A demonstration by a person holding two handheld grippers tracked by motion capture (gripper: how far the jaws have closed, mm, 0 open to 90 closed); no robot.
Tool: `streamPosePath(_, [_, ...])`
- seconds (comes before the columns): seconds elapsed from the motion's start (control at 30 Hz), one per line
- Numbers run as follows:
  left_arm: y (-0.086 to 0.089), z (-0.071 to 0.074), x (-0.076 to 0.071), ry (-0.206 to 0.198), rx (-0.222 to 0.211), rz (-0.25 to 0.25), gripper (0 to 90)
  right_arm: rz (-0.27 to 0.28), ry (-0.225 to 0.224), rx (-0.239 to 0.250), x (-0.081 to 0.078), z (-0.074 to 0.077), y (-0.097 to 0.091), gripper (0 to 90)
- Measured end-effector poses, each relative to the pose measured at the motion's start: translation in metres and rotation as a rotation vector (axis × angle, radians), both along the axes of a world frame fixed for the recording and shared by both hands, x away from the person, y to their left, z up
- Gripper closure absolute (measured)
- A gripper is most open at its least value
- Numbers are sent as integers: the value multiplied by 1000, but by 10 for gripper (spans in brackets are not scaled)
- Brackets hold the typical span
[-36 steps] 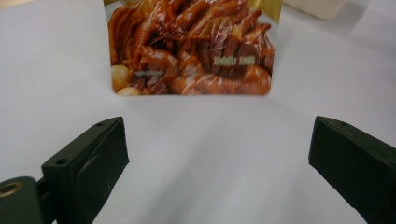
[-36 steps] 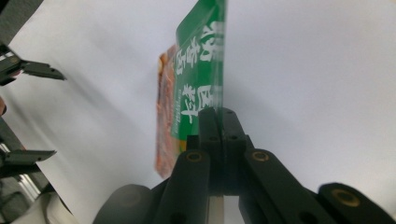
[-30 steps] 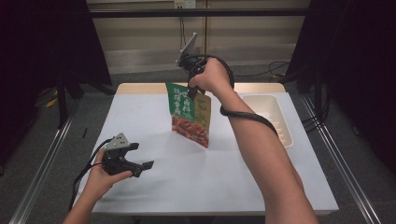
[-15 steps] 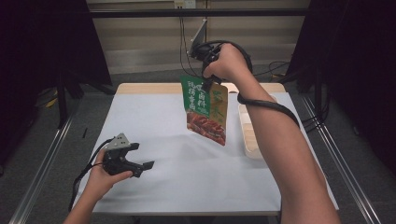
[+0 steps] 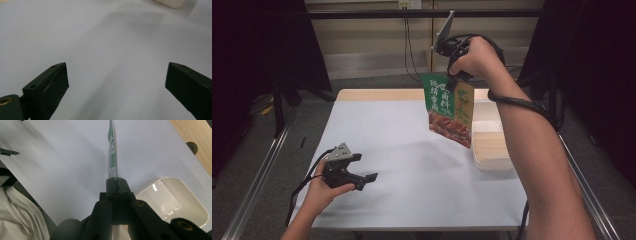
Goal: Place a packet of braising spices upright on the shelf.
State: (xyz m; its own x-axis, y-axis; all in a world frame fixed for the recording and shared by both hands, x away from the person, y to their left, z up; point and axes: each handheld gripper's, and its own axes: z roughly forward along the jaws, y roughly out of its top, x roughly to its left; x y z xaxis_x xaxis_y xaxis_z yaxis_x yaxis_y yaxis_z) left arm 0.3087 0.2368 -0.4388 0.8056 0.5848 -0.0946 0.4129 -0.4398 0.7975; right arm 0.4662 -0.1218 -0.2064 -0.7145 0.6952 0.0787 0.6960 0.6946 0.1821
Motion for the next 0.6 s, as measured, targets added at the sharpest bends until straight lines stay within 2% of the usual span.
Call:
streamPosePath(0.23, [0, 0, 0, -3, 1, -5, 46, -10, -12, -9, 1, 10, -11, 900])
streamPosePath(0.47, [0, 0, 0, 3, -6, -5, 46, -24, -28, 17, 2, 15, -27, 900])
streamPosePath(0.53, [0, -1, 0, -10, 10, -11, 46, -30, -24, 16, 2, 15, -30, 900])
streamPosePath(0.6, [-2, -2, -1, 3, -5, -8, 46, -25, -21, 11, 2, 15, -32, 900])
